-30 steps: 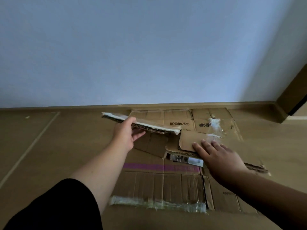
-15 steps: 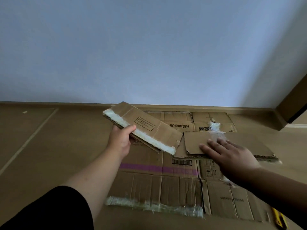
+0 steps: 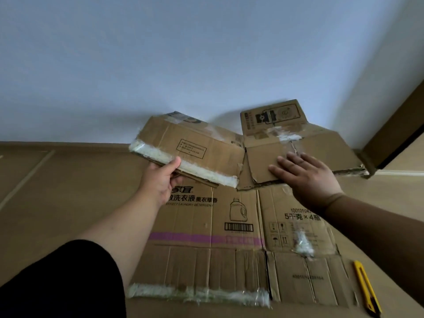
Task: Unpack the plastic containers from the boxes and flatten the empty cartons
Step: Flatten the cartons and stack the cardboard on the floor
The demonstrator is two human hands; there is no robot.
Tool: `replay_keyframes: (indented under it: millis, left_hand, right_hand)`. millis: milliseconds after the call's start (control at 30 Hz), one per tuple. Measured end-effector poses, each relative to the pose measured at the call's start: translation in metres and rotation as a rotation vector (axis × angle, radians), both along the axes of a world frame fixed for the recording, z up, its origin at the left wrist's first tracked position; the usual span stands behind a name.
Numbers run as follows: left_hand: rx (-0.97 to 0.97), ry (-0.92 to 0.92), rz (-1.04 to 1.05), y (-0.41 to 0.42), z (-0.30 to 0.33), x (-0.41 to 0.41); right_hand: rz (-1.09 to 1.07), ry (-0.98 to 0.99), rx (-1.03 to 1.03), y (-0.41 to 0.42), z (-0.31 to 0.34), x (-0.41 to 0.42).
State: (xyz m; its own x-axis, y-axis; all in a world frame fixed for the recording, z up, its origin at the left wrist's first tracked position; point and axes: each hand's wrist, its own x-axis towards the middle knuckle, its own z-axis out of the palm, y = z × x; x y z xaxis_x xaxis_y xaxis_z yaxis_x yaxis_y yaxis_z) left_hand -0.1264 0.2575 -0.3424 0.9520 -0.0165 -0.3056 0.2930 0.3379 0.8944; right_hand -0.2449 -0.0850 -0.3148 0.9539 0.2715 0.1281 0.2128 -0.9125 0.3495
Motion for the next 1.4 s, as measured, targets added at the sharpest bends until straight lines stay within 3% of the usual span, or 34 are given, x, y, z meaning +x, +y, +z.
replay_keyframes:
  millis: [233,500,567,633,767,900,1100,1400]
  left_hand:
    - [0.076,0.278,0.011,0.007,-0.1,-0.055]
    - [0.258,0.508,0.03,0.009,-0.144,-0.105]
    - [0.335,0.545,-0.014,0.01,-0.146,-0.116]
    - [0.524,0.55,-0.065,0.009,-0.145,-0.123]
    - [1.166,0.511,-0.38,0.011,-0.144,-0.138]
    - [1.537,0.645,-0.628,0.025,-0.156,-0.154]
    - [1.593,0.296,-0.799,0.018,-0.156,-0.164]
    - [1.593,0.139,-0.951,-0.018,-0.167,-0.161]
  right_hand:
    - [-0.022,0.224,0.071,0.011,-0.107,-0.052]
    - [-0.134,0.457,0.155,0.047,-0.161,-0.1]
    - [-0.142,0.427,0.185,0.048,-0.167,-0.111]
    - [-0.151,0.522,0.142,0.048,-0.167,-0.116]
    - [-0.2,0.642,0.123,0.047,-0.174,-0.122]
    - [-0.191,0.73,0.071,0.044,-0.178,-0.13]
    - [-0.206,0.703,0.132,0.046,-0.177,-0.133]
    - [-0.398,0.682,0.228,0.005,-0.183,-0.16]
